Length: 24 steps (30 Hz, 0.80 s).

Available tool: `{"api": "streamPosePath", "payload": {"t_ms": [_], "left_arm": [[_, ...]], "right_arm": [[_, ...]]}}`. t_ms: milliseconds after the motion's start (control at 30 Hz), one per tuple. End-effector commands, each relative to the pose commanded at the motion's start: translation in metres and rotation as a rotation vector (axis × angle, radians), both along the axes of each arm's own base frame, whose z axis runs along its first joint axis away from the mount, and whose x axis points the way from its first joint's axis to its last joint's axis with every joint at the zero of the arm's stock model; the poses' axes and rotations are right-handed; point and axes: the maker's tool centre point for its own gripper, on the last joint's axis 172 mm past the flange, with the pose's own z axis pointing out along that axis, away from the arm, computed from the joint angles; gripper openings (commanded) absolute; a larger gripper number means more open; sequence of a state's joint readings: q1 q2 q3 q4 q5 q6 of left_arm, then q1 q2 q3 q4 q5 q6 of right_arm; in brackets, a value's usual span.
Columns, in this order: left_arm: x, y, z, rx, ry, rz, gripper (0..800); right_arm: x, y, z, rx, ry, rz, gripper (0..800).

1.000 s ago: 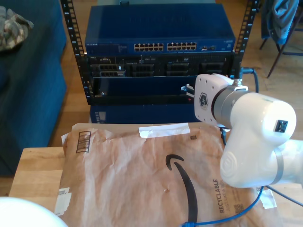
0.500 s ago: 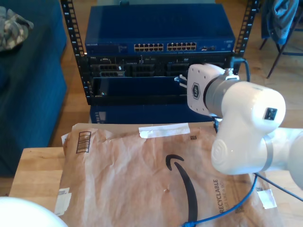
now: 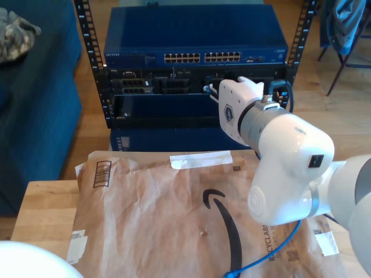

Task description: Grab the cable and plug it in

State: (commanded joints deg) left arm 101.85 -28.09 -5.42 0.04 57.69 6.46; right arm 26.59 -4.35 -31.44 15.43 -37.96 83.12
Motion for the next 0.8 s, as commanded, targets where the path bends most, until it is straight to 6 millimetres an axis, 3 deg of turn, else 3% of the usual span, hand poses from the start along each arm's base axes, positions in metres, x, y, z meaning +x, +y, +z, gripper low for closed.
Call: {"api": "streamPosePath", "payload": {"t_ms": [133,367,533,667,800], "left_arm": [[0.0,0.0,0.0,0.0,0.0,0.0,799],[0.0,0.0,0.0,0.0,0.0,0.0,799],[0.0,0.0,0.0,0.0,0.0,0.0,800],[0.0,0.0,0.0,0.0,0.0,0.0,799],[0.0,0.0,0.0,0.0,0.0,0.0,800]], "right_arm": [[-0.001,-0.003,-0.006,-0.004,-0.017,-0.007,3],[0.006,-0.006,0.001,-0.025,-0.082,-0.008,0],[-0.004,-0.017,-0.01,-0.027,-0.066,-0.022,0],[-0.006,-0.021,0.003,-0.01,-0.137,-0.04,0],[0.0,-0.028,-0.011,-0.007,-0.142,-0.062,0]]}}
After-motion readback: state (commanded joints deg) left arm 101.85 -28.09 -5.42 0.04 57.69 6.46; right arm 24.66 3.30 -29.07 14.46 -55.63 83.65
